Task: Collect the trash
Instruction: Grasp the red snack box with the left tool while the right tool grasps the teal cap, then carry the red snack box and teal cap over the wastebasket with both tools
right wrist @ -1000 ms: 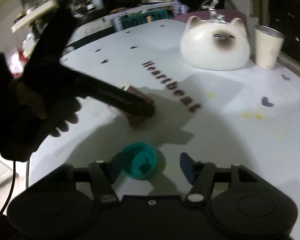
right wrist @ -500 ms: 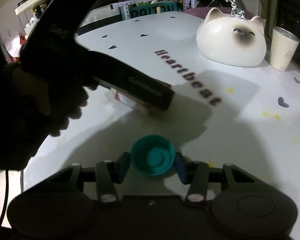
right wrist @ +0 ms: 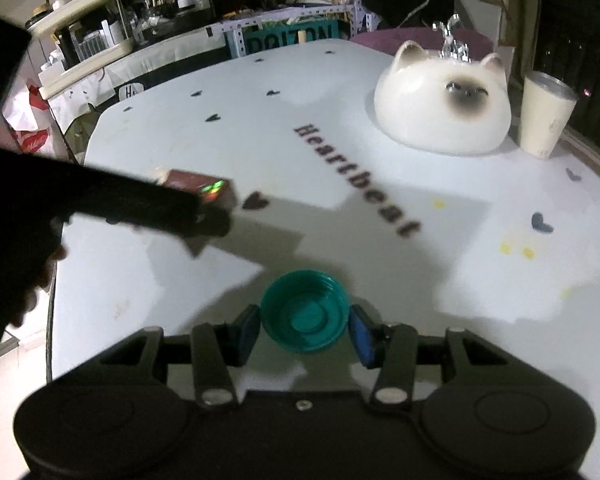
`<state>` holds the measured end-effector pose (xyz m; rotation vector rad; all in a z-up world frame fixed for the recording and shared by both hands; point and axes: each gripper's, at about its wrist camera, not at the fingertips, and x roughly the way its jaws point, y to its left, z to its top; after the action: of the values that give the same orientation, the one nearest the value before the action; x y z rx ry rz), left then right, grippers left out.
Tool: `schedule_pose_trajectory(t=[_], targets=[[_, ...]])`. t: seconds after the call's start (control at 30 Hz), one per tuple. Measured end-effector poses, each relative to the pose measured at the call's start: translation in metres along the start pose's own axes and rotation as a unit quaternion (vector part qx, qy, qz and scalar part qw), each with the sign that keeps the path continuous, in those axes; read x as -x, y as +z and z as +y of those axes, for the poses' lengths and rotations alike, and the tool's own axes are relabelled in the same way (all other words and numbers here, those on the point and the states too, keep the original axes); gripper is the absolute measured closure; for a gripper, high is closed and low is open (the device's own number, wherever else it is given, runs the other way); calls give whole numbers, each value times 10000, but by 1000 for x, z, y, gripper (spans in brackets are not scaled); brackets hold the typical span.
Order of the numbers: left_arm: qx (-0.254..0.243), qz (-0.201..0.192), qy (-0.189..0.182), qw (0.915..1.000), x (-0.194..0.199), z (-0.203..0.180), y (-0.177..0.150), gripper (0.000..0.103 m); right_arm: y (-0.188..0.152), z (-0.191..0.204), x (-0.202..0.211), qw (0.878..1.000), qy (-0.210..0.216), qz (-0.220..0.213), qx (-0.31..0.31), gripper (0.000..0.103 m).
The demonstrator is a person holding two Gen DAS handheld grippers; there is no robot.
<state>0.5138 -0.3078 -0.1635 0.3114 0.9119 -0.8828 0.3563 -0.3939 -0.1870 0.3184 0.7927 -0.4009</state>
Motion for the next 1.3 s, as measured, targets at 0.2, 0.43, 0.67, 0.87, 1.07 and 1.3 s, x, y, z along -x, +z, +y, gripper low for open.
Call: schedule_pose_trajectory(t=[0.2, 0.43, 0.67, 0.87, 1.07, 1.3], targets=[[274, -217, 109, 9993, 40, 19, -13, 13, 13, 12, 17, 9998, -57, -179, 86, 54], [571, -469, 223, 9970, 91, 43, -36, 13, 21, 40, 41, 9991, -20, -351, 224, 54], [902, -638, 438, 9929, 139, 68, -66, 13, 21, 73, 64, 9982, 15, -490, 355, 54], [1141, -711, 604, 9891, 177, 86, -99, 13, 14, 100, 86, 9969, 43, -578, 529, 54], [1437, -811, 804, 9830, 215, 104, -135, 13, -2, 137, 104, 9951, 233, -564, 775, 54], [1874, -837, 1138, 9721, 258, 131, -188, 13, -26, 186, 112, 9916, 525, -415, 1103, 54]])
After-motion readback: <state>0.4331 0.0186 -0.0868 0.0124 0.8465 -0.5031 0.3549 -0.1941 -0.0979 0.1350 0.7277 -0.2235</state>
